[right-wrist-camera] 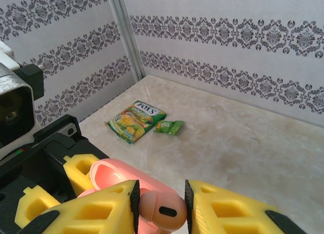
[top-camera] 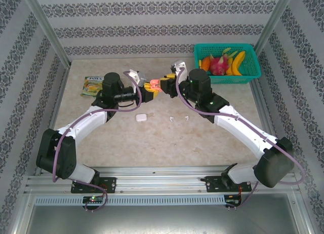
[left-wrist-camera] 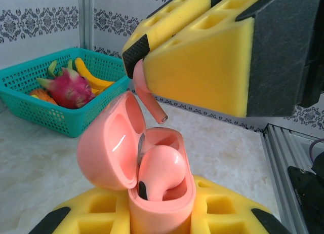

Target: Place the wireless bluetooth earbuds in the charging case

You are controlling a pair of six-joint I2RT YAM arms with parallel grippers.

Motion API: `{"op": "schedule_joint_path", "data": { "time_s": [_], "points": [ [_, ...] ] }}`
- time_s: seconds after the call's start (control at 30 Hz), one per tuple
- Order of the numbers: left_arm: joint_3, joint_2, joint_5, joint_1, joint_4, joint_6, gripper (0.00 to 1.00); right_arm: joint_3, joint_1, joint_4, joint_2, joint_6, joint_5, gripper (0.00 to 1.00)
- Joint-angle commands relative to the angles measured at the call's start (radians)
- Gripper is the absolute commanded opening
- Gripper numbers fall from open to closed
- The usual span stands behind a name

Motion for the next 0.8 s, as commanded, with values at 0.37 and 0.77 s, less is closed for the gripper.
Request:
{"op": "schedule_joint_path", "data": {
  "time_s": [0.37, 0.77],
  "points": [
    [0.025, -0.01, 0.037, -0.012, 0.096, -0.057, 0.0, -0.024, -0.01, 0.069, 0.022, 0.002, 0.011, 0.3],
    [0.011, -0.01, 0.031, -0.012, 0.112, -0.066, 0.0, -0.027, -0.008, 0.11, 0.043, 0.044, 0.014, 0.29]
  ]
}}
